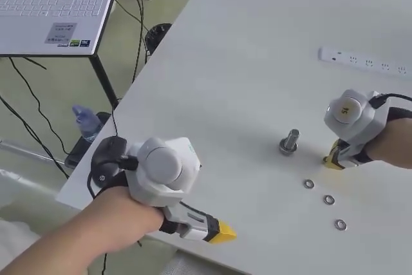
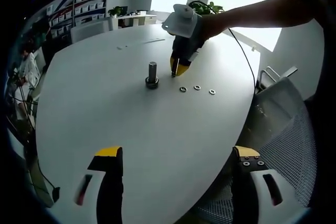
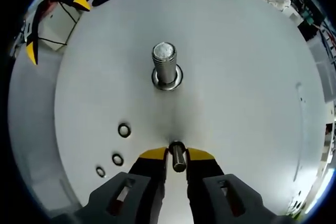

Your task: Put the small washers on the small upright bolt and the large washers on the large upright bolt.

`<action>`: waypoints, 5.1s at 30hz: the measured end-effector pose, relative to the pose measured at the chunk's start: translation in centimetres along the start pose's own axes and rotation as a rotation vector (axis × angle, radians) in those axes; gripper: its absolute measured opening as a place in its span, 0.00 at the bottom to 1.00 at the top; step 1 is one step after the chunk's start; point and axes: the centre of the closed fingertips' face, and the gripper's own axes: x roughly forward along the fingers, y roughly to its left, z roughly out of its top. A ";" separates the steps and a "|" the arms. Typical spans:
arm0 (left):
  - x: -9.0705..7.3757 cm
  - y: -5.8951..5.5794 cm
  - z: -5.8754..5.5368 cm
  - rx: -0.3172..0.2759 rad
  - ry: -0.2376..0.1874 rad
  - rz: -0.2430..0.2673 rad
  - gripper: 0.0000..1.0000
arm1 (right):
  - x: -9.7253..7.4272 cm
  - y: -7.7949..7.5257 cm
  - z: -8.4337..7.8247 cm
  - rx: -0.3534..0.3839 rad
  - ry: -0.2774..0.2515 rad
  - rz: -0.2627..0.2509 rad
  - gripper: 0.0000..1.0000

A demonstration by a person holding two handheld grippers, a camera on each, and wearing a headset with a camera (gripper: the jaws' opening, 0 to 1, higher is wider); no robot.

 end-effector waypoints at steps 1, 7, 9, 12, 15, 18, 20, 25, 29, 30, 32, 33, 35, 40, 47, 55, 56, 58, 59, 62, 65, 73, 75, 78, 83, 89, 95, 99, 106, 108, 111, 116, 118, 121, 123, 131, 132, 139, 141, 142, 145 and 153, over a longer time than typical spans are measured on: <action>0.0 0.0 0.0 0.000 -0.001 0.000 0.85 | 0.0 0.0 0.0 0.004 -0.005 0.002 0.20; -0.3 0.0 0.1 0.006 -0.003 0.005 0.85 | -0.5 -0.2 0.3 0.007 -0.025 0.003 0.29; -0.5 -0.1 0.1 0.007 -0.004 0.009 0.85 | -0.7 -0.2 0.4 0.009 -0.027 0.006 0.29; -0.7 -0.2 0.2 0.011 -0.005 0.011 0.85 | -0.9 -0.1 0.6 0.001 -0.026 0.008 0.29; -0.7 -0.3 0.3 0.009 -0.009 0.009 0.86 | -1.1 0.0 0.6 0.007 -0.023 0.012 0.28; -0.8 -0.5 0.2 0.020 -0.004 0.011 0.86 | -1.5 0.2 0.7 0.013 -0.030 0.012 0.28; -1.1 -0.7 0.4 0.024 -0.013 0.012 0.86 | -1.7 0.2 0.8 0.006 -0.030 0.007 0.29; -1.2 -0.6 0.6 0.019 -0.028 0.019 0.87 | -2.8 -0.1 1.0 0.014 -0.036 -0.006 0.29; -1.4 -0.7 1.0 0.027 -0.044 0.029 0.90 | -4.1 -0.2 1.1 0.017 -0.042 -0.019 0.29; -1.4 -0.7 1.1 0.028 -0.047 0.029 0.90 | -4.3 -0.3 1.2 0.018 -0.043 -0.021 0.29; -1.5 -0.7 1.4 0.043 -0.056 0.034 0.91 | -4.7 -0.3 1.2 0.021 -0.044 -0.023 0.30; -1.6 -0.7 1.6 0.049 -0.062 0.036 0.92 | -5.0 -0.3 1.2 0.024 -0.044 -0.024 0.30; -1.8 -0.5 2.0 0.053 -0.074 0.042 0.93 | -5.5 -0.2 1.1 0.032 -0.045 -0.025 0.31; -2.2 -0.3 2.8 0.069 -0.106 0.052 0.95 | -6.4 0.0 0.9 0.040 -0.047 -0.032 0.31; -2.2 -0.3 2.2 0.099 -0.088 0.055 0.96 | -6.8 0.6 0.7 0.034 -0.057 -0.047 0.31; -2.5 -0.6 2.3 0.116 -0.102 0.044 0.98 | -7.0 2.4 0.7 0.056 -0.073 -0.027 0.31; -2.5 -0.6 2.3 0.115 -0.104 0.045 0.98 | -7.0 2.6 0.8 0.060 -0.077 -0.023 0.31; -2.5 -0.6 2.3 0.103 -0.100 0.043 0.99 | -7.0 3.1 0.8 0.061 -0.080 -0.019 0.31; -2.5 -0.5 2.4 0.105 -0.103 0.042 0.99 | -7.0 3.4 0.8 0.060 -0.079 -0.018 0.31; -2.5 -0.5 2.2 0.107 -0.096 0.035 0.99 | -6.8 4.1 0.8 0.060 -0.074 -0.012 0.31; -2.5 -0.5 1.9 0.113 -0.089 0.031 0.98 | -6.5 4.5 0.7 0.063 -0.073 -0.009 0.31; -2.6 -0.2 1.5 0.111 -0.074 0.021 0.95 | -5.5 6.0 0.4 0.068 -0.069 0.009 0.30; -2.8 -0.3 1.8 0.122 -0.075 0.021 0.96 | -5.2 6.1 0.3 0.067 -0.066 0.008 0.30; -2.9 -0.3 2.3 0.126 -0.082 0.020 0.95 | -5.0 6.4 -0.1 0.068 -0.056 0.011 0.30; -2.7 -0.3 2.5 0.123 -0.084 0.018 0.94 | -4.5 6.7 -0.5 0.067 -0.057 0.011 0.30; -2.6 -0.7 2.7 0.121 -0.086 0.012 0.93 | -3.6 7.0 -1.2 0.068 -0.049 0.014 0.29; -2.6 -0.7 2.4 0.128 -0.076 0.011 0.92 | -2.6 7.1 -1.6 0.080 -0.061 0.006 0.28; -2.6 -0.7 2.4 0.127 -0.072 0.012 0.91 | -1.8 7.0 -1.7 0.082 -0.066 -0.001 0.28; -2.5 -0.7 2.4 0.131 -0.065 0.005 0.90 | -0.5 6.7 -2.1 0.101 -0.064 -0.001 0.27; -2.5 -0.6 2.4 0.128 -0.064 0.005 0.90 | -0.3 6.6 -2.1 0.104 -0.067 -0.008 0.27; -2.4 -0.5 2.3 0.127 -0.061 0.005 0.90 | 0.1 6.8 -2.1 0.105 -0.064 -0.008 0.27; -2.4 -0.5 2.2 0.127 -0.055 0.005 0.90 | 0.4 6.6 -2.3 0.102 -0.056 -0.020 0.26; -2.4 -0.5 2.1 0.129 -0.052 0.008 0.90 | 0.6 6.6 -2.6 0.091 -0.041 -0.021 0.26; -2.3 -0.6 2.2 0.129 -0.052 0.005 0.90 | 0.6 6.5 -2.5 0.095 -0.045 -0.020 0.26; -2.3 -0.6 2.2 0.132 -0.050 0.004 0.90 | 0.6 6.7 -2.5 0.101 -0.043 -0.013 0.25; -2.2 -0.7 1.9 0.136 -0.041 0.001 0.88 | 0.6 6.6 -2.5 0.116 -0.043 -0.012 0.21; -2.2 -0.7 1.9 0.135 -0.042 0.000 0.88 | 0.6 6.5 -2.5 0.120 -0.042 -0.013 0.21; -2.4 -0.7 1.9 0.132 -0.044 0.003 0.87 | 0.7 6.9 -2.5 0.116 -0.029 -0.020 0.15; -2.4 -0.7 1.9 0.128 -0.048 0.004 0.87 | 0.7 6.9 -2.5 0.115 -0.028 -0.025 0.15; -2.4 -0.7 1.9 0.124 -0.050 0.005 0.87 | 0.7 6.8 -2.5 0.116 -0.028 -0.026 0.15; -2.5 -0.8 1.8 0.125 -0.052 0.005 0.87 | 0.7 6.9 -2.4 0.114 -0.021 -0.025 0.15; -2.4 -1.1 1.7 0.126 -0.047 0.004 0.86 | 0.8 7.1 -2.3 0.094 0.060 -0.020 0.13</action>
